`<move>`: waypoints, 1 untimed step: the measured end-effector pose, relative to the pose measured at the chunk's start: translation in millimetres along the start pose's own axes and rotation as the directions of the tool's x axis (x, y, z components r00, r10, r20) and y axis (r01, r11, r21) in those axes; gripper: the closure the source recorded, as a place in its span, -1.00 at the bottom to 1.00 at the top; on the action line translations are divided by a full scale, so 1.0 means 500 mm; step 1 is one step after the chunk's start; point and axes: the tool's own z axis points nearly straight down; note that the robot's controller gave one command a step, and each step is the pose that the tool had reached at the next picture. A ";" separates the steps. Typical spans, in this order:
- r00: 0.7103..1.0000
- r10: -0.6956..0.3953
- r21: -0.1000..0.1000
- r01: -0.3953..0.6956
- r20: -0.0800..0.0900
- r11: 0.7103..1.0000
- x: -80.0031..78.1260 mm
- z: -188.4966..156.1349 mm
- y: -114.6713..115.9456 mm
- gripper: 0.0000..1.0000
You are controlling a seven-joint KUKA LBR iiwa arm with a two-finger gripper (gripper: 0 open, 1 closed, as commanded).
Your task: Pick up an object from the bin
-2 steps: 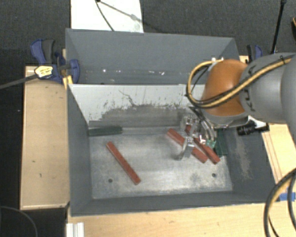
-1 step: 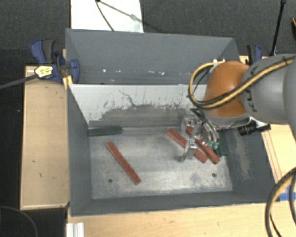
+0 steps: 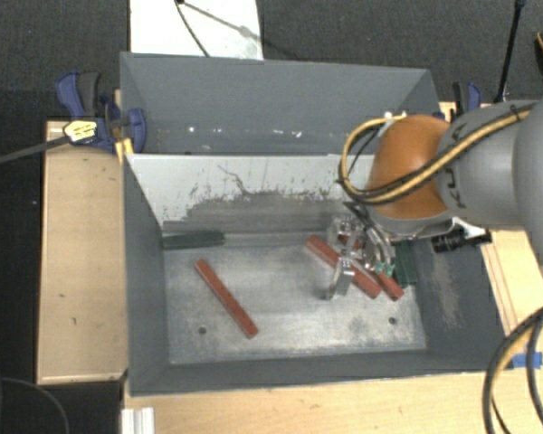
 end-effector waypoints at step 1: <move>1.000 0.000 0.000 0.000 0.001 1.000 0.000 -0.001 0.000 1.00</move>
Offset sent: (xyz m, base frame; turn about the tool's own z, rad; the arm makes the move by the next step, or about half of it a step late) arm 0.0000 0.0000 0.0000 0.0000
